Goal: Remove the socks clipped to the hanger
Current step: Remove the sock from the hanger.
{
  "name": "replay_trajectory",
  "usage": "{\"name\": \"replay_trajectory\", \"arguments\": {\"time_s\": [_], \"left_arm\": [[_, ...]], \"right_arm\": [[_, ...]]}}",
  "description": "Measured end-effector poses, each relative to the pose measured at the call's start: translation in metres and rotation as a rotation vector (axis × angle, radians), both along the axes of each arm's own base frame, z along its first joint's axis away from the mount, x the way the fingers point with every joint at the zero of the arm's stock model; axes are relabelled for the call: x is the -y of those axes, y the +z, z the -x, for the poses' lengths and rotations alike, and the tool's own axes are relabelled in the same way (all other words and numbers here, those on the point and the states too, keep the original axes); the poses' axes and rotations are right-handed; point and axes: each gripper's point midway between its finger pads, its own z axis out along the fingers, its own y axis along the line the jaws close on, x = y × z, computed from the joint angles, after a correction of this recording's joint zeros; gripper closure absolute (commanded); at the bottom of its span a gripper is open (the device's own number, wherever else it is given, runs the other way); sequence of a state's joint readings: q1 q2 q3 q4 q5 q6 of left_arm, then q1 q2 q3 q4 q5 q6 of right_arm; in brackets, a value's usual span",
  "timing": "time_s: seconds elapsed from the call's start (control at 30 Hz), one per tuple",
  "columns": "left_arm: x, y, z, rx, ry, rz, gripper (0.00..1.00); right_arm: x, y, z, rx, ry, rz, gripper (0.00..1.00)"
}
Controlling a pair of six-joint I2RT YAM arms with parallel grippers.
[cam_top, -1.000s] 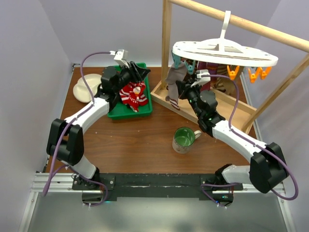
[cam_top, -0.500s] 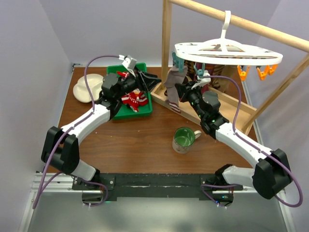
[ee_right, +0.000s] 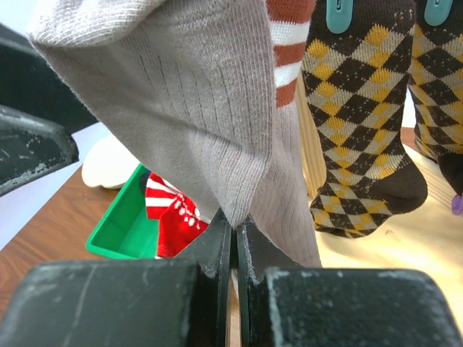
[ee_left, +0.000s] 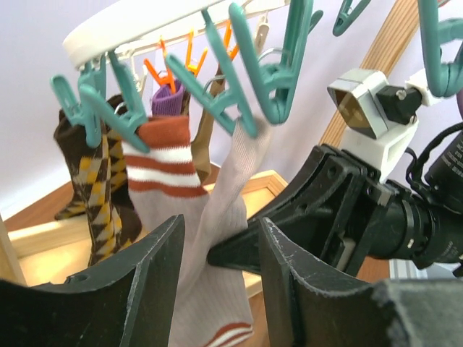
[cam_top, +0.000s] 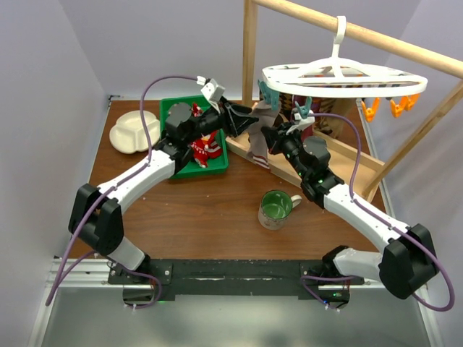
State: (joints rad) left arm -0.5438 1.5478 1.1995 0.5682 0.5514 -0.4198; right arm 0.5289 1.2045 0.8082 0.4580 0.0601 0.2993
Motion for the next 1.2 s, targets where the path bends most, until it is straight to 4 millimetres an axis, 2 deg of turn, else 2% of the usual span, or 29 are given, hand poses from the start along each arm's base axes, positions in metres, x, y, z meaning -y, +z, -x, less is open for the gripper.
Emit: {"name": "replay_trajectory", "arguments": {"time_s": [0.07,0.13,0.17,0.2,0.27,0.3,0.37,0.4,0.47,0.5,0.57,0.6,0.73,0.83,1.03,1.2], "left_arm": [[0.005,0.002,-0.001,0.01,-0.002,-0.007,0.52],[0.01,0.001,-0.001,0.012,-0.005,-0.013,0.6],[0.011,0.0,-0.002,0.011,-0.005,-0.016,0.65],[0.013,-0.001,-0.002,0.013,-0.005,-0.022,0.75],[0.016,-0.006,-0.002,0.01,-0.002,-0.035,0.85],[0.018,-0.008,-0.002,0.006,-0.001,-0.039,0.95],[0.021,-0.012,-0.001,-0.003,0.0,-0.048,1.0],[0.022,-0.013,-0.001,-0.001,0.006,-0.054,1.0],[0.023,-0.014,0.0,-0.004,0.012,-0.056,1.0],[0.025,-0.014,0.001,-0.006,0.014,-0.056,1.0],[0.027,-0.016,0.001,-0.012,0.021,-0.058,1.0],[0.028,-0.016,0.002,-0.015,0.024,-0.059,1.0],[0.034,-0.017,0.007,-0.026,0.03,-0.062,1.0],[0.037,-0.015,0.014,-0.029,0.026,-0.063,1.0],[0.042,-0.006,0.03,-0.023,0.011,-0.054,1.0],[0.055,-0.011,0.044,-0.04,-0.01,-0.066,1.0]], "right_arm": [[0.0,0.0,0.001,0.0,0.0,0.001,1.0],[0.001,0.0,0.001,-0.002,0.0,0.001,1.0],[0.001,0.0,0.001,-0.003,0.0,0.002,1.0],[0.001,0.0,0.002,-0.005,0.0,0.004,1.0],[0.002,0.001,0.003,-0.005,0.0,0.003,1.0],[0.002,0.002,0.003,-0.004,0.0,0.003,1.0],[0.002,0.002,0.004,-0.003,0.0,0.002,0.97],[0.003,0.003,0.005,-0.002,0.001,0.002,0.93],[0.003,0.004,0.006,0.0,0.001,0.001,0.75],[0.003,0.005,0.006,0.0,0.001,-0.002,0.54],[0.005,0.004,0.008,0.002,0.0,-0.001,0.38],[0.005,0.004,0.009,-0.001,0.001,-0.006,0.26],[0.011,0.006,0.017,0.008,-0.002,-0.003,0.14],[0.017,0.011,0.025,0.025,-0.01,-0.011,0.11],[0.027,0.018,0.038,0.062,-0.019,-0.023,0.07],[0.024,0.01,0.042,0.06,0.003,-0.016,0.05]]}}
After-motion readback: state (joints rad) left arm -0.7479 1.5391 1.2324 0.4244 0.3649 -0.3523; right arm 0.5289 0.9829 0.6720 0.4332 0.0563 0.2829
